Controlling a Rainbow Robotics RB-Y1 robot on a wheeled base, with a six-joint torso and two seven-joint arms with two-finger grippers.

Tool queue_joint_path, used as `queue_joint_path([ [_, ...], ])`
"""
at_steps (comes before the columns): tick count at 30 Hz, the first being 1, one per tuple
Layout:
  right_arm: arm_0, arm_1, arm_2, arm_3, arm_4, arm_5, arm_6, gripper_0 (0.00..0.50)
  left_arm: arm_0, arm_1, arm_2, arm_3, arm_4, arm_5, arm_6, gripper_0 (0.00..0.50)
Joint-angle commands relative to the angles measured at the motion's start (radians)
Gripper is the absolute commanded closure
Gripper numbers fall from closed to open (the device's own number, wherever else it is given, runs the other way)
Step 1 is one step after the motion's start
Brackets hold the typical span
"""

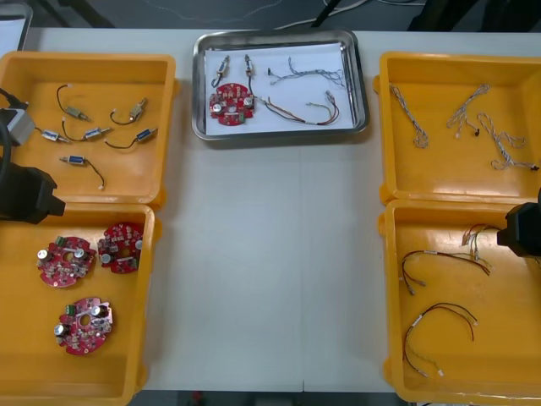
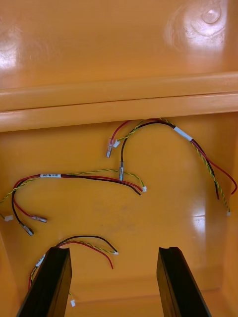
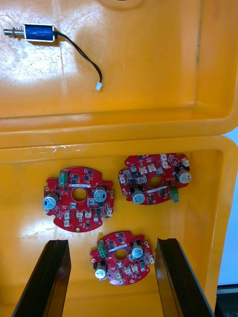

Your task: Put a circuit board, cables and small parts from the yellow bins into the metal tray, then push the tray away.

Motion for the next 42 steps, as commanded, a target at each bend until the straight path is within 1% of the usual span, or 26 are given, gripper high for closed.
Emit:
queue_joint_path([
  [1,0.014,0.015,-0.029,-0.043,0.01,0.003,0.035,0.0,0.012,0.043,0.035,-0.025,-0.005,-0.009,-0.082,0.0],
  [9,0.014,0.021,-0.027,-0.06,0.016,0.003,0.051,0.0,0.012,0.043,0.035,-0.025,-0.005,-0.009,-0.082,0.0],
  [42,0.014,0.021,-0.027,-0.06,0.016,0.003,0.051,0.0,0.012,0.043,0.035,-0.025,-0.005,-0.009,-0.082,0.0],
])
